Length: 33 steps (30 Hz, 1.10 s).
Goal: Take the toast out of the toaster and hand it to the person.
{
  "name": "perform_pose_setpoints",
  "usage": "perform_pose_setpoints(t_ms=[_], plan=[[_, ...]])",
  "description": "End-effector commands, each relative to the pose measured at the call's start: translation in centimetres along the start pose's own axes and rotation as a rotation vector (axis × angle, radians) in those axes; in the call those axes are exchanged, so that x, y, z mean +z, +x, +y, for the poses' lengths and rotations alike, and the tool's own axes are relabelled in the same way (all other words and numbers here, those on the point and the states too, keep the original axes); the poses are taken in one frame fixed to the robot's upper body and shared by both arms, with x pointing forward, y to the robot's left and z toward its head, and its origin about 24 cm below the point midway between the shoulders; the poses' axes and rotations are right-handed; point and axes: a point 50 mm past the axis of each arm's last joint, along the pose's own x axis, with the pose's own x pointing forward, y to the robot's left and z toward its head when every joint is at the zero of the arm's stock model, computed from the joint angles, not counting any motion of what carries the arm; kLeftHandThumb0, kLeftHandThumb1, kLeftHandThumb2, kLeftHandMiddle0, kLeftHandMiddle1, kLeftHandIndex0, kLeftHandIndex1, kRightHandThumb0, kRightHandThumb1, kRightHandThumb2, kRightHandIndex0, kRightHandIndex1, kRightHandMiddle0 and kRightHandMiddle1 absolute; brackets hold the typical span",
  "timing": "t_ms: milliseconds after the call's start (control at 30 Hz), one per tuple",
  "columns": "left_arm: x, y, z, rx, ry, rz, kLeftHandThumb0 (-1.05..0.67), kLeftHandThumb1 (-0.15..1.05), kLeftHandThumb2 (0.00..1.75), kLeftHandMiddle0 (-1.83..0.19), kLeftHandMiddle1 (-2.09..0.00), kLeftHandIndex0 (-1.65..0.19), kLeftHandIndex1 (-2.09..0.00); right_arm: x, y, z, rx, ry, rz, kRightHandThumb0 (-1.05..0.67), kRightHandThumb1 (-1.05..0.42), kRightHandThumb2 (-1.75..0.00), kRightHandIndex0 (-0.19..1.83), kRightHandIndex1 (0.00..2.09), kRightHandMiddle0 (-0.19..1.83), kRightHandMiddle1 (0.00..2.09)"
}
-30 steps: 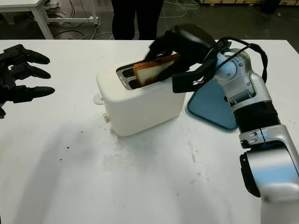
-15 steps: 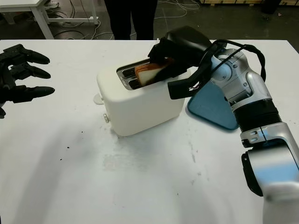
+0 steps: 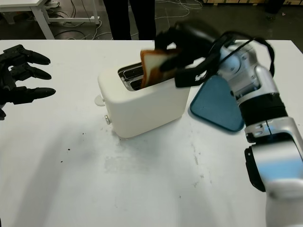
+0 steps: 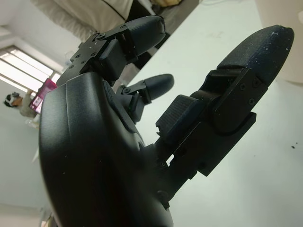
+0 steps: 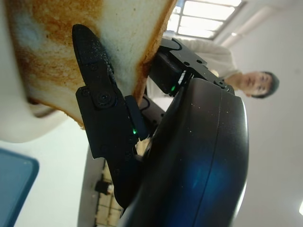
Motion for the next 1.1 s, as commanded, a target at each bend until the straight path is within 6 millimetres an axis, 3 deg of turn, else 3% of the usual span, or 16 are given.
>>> perform_pose_setpoints(t_ms=[0,133,367,533,867,1067], plan=[[-0.2,-0.2,0.0,0.010,-0.008,0.000,-1.05,0.49,0.00,-0.47,-1.20,-0.48,-1.08,0.3,0.5,-1.1,-0.044,0.049,-0.023,-0.39,-0.86,0.00,1.17,1.49,1.03,1.47],[-0.3,-0.2,0.1,0.008,-0.004,0.000,-1.05,0.49,0.00,-0.47,-1.20,-0.47,-1.08,-0.3,0.6,-2.1,-0.081,0.157,-0.007,-0.41,-0.87,-0.01,1.15,1.50,1.02,1.45],[-0.3,-0.2,0.1,0.008,0.000,0.001,-1.05,0.49,0.00,-0.47,-1.21,-0.47,-1.08,-1.9,0.3,-3.6,-0.129,0.357,0.022,-0.34,-0.92,-0.01,1.10,1.71,0.96,1.70],[-0.3,-0.3,0.1,0.008,-0.005,0.004,-1.05,0.49,0.00,-0.47,-1.20,-0.47,-1.09,-3.7,-0.3,-4.0,-0.217,0.445,0.124,-0.40,-0.92,-0.02,1.11,1.72,0.96,1.69],[-0.3,-0.2,0.1,0.005,-0.010,0.002,-1.05,0.48,0.00,-0.46,-1.21,-0.46,-1.09,-8.1,-2.3,-2.5,-0.433,0.727,0.475,-0.37,-0.92,-0.11,1.04,1.74,0.86,1.64],[-0.3,-0.2,0.1,0.002,-0.011,0.004,-1.05,0.48,0.00,-0.46,-1.20,-0.46,-1.08,-9.6,-3.7,-1.3,-0.588,0.781,0.606,-0.36,-0.92,-0.10,1.05,1.75,0.86,1.67]])
